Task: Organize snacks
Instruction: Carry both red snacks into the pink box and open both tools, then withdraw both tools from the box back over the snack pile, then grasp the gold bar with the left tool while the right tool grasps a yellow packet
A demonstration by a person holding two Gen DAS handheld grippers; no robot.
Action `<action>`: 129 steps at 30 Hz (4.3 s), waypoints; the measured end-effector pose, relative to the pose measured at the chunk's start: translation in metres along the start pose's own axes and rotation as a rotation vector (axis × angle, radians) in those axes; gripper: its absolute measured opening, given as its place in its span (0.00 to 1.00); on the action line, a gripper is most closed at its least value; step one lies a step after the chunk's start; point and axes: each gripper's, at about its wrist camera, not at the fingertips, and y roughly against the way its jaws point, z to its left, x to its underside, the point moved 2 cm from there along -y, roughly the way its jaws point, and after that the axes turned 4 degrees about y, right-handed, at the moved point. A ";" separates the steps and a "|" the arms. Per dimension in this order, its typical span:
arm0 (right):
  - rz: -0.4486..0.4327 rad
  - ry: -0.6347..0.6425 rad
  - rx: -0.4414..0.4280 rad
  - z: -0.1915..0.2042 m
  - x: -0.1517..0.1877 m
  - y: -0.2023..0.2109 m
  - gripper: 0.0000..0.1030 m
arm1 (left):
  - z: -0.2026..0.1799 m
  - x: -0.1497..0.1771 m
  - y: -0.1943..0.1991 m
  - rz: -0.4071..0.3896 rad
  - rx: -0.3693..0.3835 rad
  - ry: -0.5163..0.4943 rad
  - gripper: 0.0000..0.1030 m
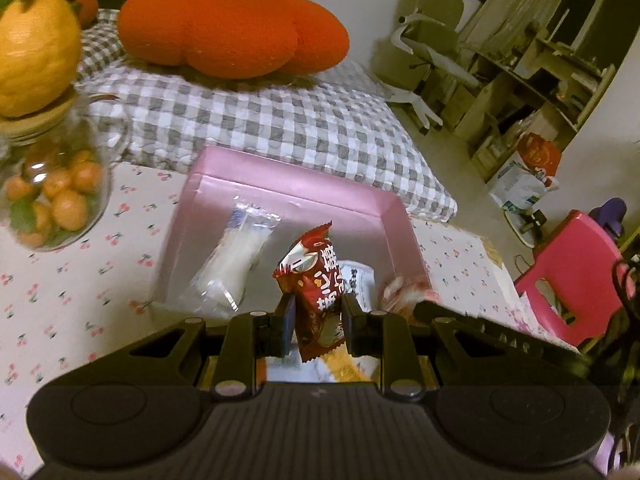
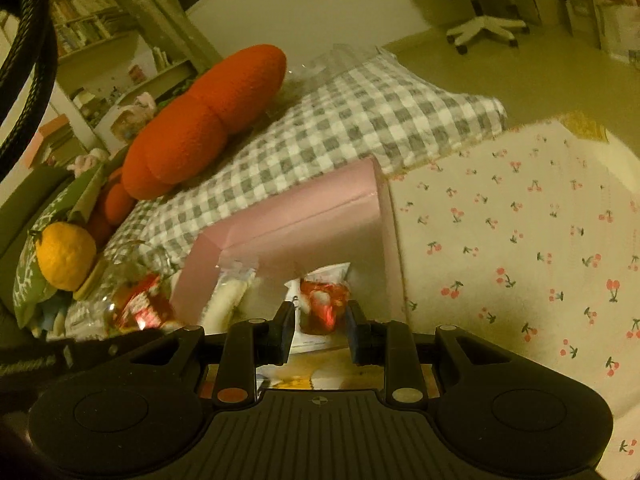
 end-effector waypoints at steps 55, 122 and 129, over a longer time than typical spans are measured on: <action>0.049 -0.033 0.040 0.011 -0.001 0.046 0.85 | 0.000 0.006 0.007 0.013 -0.108 -0.045 0.89; 0.268 0.352 0.141 0.106 0.102 -0.017 0.76 | 0.099 0.070 0.020 0.149 -0.160 -0.092 0.29; 0.258 0.379 0.100 0.114 0.102 -0.010 0.49 | 0.099 0.070 0.019 0.140 -0.165 -0.096 0.29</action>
